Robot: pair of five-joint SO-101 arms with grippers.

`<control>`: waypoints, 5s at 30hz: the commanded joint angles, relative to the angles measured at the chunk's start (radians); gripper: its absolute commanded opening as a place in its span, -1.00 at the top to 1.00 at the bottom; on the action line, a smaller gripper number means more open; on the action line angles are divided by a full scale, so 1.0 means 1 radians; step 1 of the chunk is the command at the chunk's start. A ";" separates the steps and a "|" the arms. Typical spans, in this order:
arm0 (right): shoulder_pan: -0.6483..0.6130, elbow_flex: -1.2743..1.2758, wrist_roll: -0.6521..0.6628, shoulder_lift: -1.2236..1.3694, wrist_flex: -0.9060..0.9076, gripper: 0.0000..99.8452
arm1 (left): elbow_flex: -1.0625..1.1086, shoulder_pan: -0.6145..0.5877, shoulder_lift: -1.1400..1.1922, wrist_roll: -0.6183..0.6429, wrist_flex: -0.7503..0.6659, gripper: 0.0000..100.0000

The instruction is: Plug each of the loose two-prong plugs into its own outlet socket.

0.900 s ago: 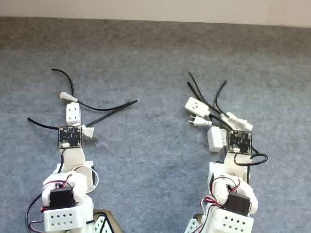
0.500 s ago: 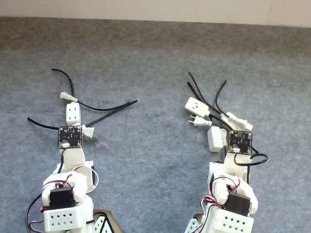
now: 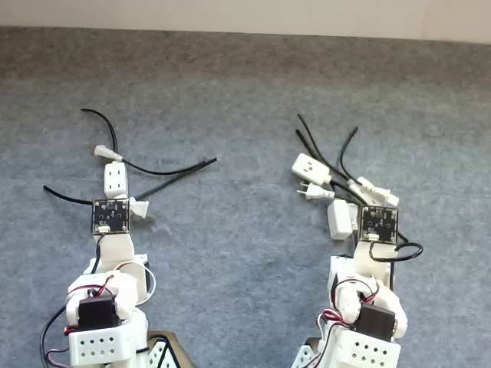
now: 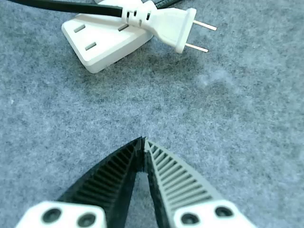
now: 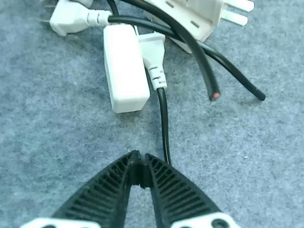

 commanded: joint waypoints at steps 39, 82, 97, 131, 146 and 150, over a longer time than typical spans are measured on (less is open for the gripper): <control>0.010 0.130 0.011 0.007 -0.001 0.99 | 0.016 -0.008 -0.002 0.008 0.005 0.99; 0.010 0.130 0.011 0.007 -0.001 0.99 | 0.016 -0.008 -0.002 0.008 0.005 0.99; 0.010 0.130 0.011 0.007 -0.001 0.99 | 0.016 -0.008 -0.002 0.008 0.005 0.99; -0.120 -0.300 0.166 0.021 -0.329 0.75 | 0.016 -0.008 -0.002 0.008 0.005 0.99; -0.122 -0.573 0.181 0.946 -0.323 0.47 | 0.016 -0.008 -0.002 0.008 0.005 0.99; -0.124 -0.702 0.183 1.185 -0.328 0.47 | 0.016 -0.008 -0.002 0.008 0.005 0.99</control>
